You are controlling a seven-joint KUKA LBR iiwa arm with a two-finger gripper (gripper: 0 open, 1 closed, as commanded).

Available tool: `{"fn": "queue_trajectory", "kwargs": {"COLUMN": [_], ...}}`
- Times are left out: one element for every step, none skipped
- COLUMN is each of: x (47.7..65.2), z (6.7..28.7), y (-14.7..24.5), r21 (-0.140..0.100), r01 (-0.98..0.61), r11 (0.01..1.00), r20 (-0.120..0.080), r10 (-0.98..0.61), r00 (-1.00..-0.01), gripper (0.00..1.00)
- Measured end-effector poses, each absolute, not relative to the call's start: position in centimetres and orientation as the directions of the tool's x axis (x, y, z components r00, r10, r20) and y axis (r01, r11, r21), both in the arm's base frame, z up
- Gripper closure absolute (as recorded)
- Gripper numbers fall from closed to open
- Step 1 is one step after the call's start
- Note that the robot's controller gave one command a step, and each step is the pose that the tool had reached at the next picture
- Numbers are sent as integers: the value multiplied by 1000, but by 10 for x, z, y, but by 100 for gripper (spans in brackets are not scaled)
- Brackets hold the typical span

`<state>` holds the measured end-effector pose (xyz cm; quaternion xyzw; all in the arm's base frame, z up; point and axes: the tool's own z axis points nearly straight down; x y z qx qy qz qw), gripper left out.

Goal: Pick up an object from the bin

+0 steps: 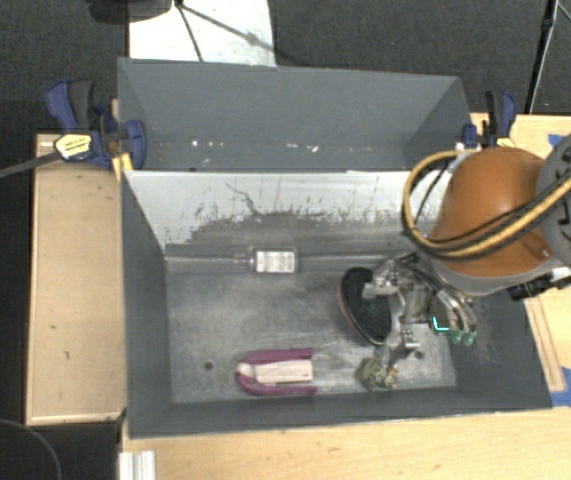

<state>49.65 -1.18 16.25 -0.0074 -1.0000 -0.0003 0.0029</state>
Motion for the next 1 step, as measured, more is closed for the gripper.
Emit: {"fn": "queue_trajectory", "kwargs": {"x": [526], "z": [74], "y": [3], "r21": [-1], "r01": [-268], "r11": [964], "r20": [-10], "r10": [-267], "r00": [-964], "gripper": [0]}}
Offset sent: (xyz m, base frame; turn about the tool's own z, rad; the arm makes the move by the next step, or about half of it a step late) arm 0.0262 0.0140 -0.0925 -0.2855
